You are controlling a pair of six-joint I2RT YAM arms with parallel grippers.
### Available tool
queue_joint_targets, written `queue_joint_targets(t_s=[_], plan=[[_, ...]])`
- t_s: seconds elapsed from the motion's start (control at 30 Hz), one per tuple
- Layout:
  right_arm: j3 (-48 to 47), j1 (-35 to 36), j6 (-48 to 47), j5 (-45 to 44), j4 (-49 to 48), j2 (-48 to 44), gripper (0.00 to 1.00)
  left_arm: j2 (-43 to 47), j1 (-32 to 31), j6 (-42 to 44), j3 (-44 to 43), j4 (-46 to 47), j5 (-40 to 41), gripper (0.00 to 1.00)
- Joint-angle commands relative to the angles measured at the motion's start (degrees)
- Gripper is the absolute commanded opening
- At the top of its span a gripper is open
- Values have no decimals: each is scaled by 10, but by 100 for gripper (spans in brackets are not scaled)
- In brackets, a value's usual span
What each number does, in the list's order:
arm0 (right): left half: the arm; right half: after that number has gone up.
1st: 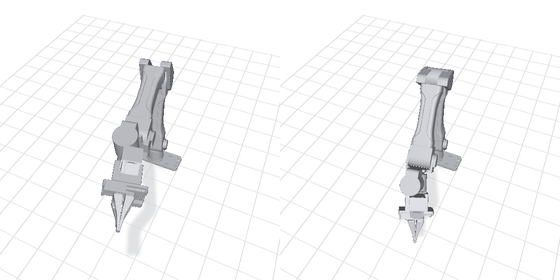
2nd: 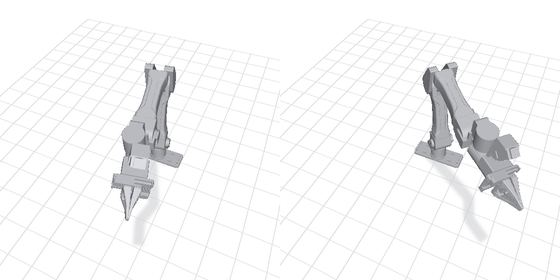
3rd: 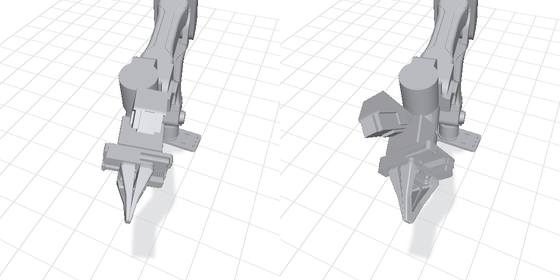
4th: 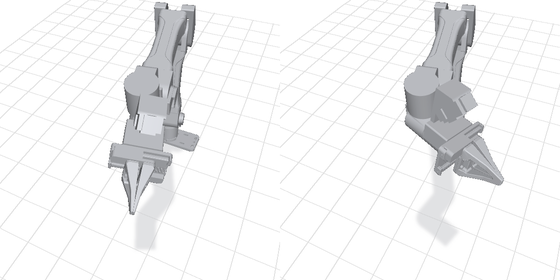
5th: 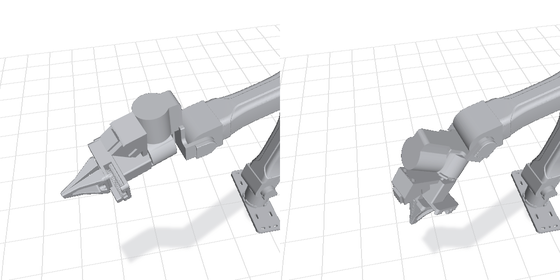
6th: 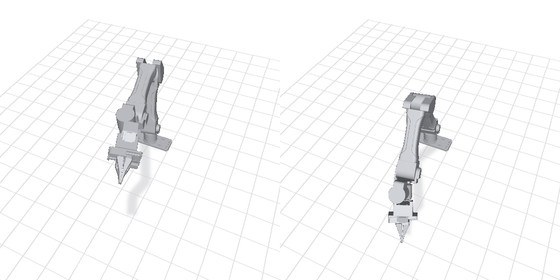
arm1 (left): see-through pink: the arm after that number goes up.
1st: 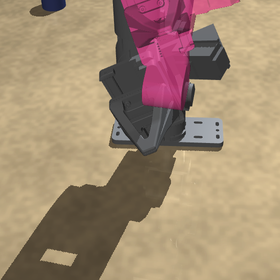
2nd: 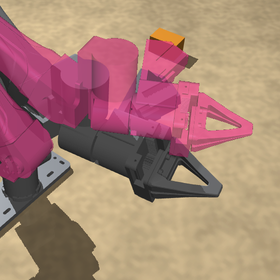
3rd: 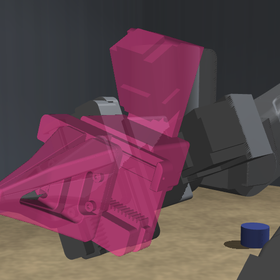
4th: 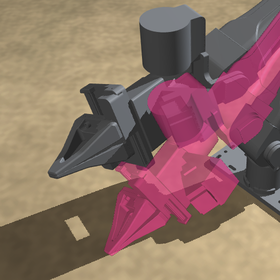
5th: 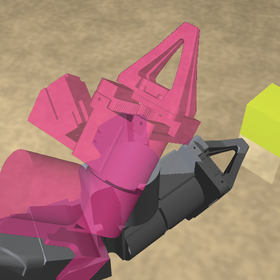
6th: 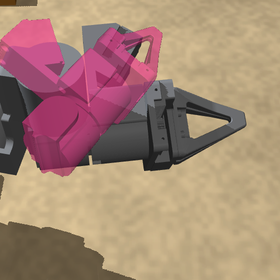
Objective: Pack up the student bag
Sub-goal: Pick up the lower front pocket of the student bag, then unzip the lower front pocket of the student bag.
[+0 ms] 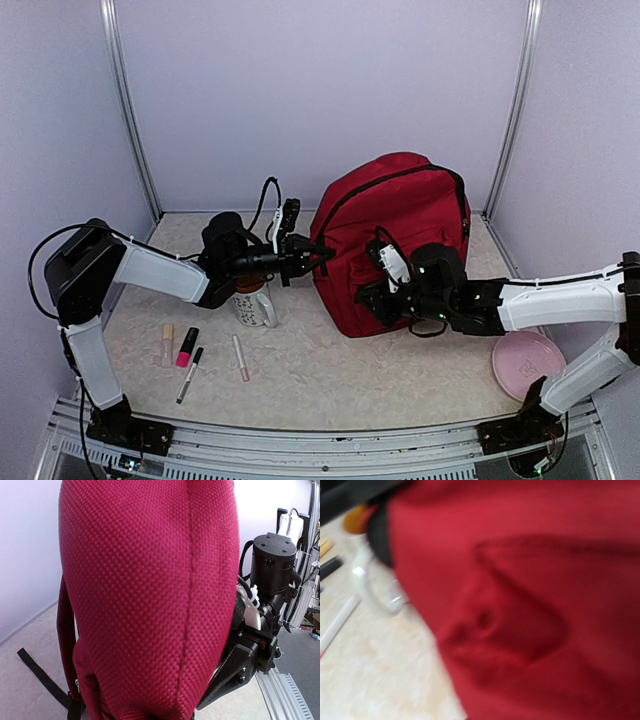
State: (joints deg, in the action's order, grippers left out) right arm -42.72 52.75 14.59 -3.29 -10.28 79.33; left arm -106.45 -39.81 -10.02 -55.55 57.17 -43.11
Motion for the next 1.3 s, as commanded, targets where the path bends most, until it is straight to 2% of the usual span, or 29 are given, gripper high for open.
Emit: queue_joint_targets(t_s=[0.0,0.13,0.27,0.3,0.43,0.53,0.73,0.87,1.07,1.27], plan=[[3,4,41,-92,-70,17,30,24,-4,10,-10,7,-17,0],[-21,5,33,-87,-76,36,23,25,-4,12,-10,6,-19,0],[-38,4,34,-101,-49,44,3,26,-4,15,-9,6,-20,0],[-37,4,38,-105,-46,41,0,27,-4,15,-8,6,-21,0],[-31,0,48,-134,-10,3,0,29,-4,17,-7,5,-16,0],[-30,-15,64,-161,61,-36,0,36,-3,27,-2,-2,5,0],[-21,-119,74,-134,213,-121,0,42,-3,39,4,-7,21,0],[-23,-235,67,-89,288,-183,0,44,-2,41,5,-12,39,0],[-30,-344,53,-17,321,-213,0,42,-1,44,7,-7,43,0],[-43,-357,39,79,300,-190,0,48,-3,50,19,11,40,0]])
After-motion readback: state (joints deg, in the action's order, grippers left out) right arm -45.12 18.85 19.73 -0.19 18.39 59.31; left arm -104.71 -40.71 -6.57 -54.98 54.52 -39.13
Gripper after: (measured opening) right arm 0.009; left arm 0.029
